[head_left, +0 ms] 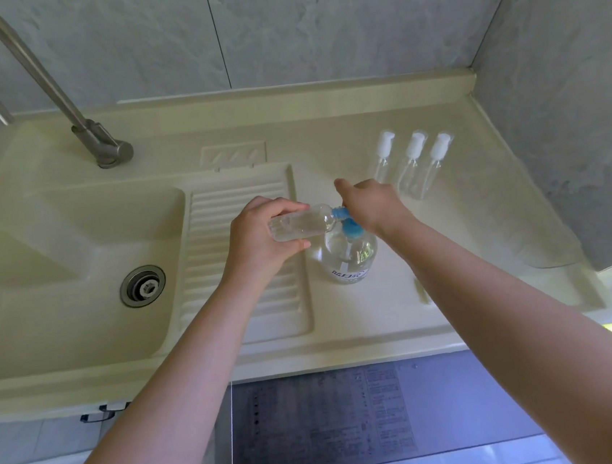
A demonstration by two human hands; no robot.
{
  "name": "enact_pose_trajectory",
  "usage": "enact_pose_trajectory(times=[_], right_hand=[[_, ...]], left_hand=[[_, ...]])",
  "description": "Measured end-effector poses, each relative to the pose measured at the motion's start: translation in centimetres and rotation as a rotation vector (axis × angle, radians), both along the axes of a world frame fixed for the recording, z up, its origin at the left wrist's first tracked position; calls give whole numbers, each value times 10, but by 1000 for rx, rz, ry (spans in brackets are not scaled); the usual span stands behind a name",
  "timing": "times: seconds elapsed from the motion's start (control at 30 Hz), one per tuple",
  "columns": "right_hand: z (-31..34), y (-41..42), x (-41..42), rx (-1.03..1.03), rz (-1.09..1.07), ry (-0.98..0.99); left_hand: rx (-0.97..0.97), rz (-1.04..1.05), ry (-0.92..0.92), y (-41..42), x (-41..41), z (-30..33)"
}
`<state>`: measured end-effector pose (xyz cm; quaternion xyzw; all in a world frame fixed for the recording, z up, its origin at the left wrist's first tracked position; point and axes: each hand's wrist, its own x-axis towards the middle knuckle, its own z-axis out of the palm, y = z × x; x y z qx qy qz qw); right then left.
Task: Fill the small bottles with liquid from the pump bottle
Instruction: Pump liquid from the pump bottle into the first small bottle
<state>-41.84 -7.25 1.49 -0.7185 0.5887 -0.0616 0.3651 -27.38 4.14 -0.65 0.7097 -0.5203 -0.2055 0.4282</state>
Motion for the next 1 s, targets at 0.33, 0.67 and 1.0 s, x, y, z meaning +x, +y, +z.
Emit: enact_pose_trajectory(times=[0.33,0.67,1.0], right_hand=[[0,-2,-1,57,-46,-75],[-9,-3,3,12,-146,-98],[10,3,-4,54,6,-101]], left_hand=[[-11,-6,-31,-3,1,-3],[14,-3,-11,-1,1,-7],[10,6,7,-2,1,-8]])
